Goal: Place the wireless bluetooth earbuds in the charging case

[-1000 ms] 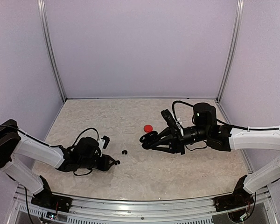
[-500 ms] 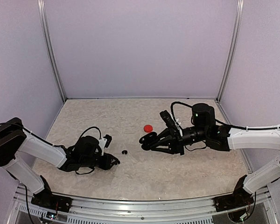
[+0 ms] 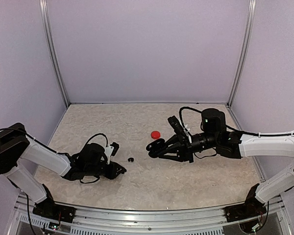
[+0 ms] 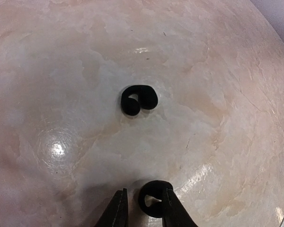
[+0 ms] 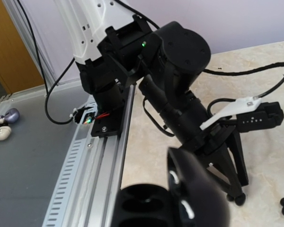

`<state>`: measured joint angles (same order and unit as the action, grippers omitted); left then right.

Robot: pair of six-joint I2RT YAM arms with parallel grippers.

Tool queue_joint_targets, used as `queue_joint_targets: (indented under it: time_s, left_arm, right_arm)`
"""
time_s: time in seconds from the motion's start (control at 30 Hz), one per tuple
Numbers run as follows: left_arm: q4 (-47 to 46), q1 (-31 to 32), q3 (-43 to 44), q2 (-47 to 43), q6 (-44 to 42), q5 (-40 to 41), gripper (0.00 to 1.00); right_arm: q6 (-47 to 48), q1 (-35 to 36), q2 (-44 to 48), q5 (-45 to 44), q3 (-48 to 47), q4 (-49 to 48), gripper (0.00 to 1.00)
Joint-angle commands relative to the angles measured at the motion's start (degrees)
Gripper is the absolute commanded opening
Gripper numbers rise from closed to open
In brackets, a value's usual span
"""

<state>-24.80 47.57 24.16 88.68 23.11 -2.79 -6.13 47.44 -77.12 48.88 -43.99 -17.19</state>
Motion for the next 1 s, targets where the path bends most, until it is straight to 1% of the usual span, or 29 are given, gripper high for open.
queue_joint_targets:
  time_s: [0.0, 0.3, 0.57, 0.77, 0.97]
  left_arm:
    - [0.0, 1.0, 0.9, 0.8, -1.5, -0.7, 0.26]
    - [0.7, 2.6, 1.9, 2.0, -2.1, -0.8, 0.26]
    - [0.9, 3.6, 2.4, 0.9, -2.8, -0.1, 0.19]
    - [1.4, 3.6, 2.5, -0.3, -3.3, 0.3, 0.18]
    - [1.3, 3.6, 2.1, -2.0, -4.0, 0.5, 0.11]
  right_arm:
    - [0.0, -0.6, -0.1, 0.5, -1.1, 0.2, 0.03]
    - [0.1, -0.5, 0.0, 0.3, -1.1, 0.3, 0.03]
    - [0.2, -0.5, 0.2, 0.2, -0.9, 0.4, 0.03]
    - [0.2, -0.5, 0.1, 0.3, -0.9, 0.4, 0.03]
    - [0.4, -0.5, 0.1, 0.3, -0.7, 0.4, 0.03]
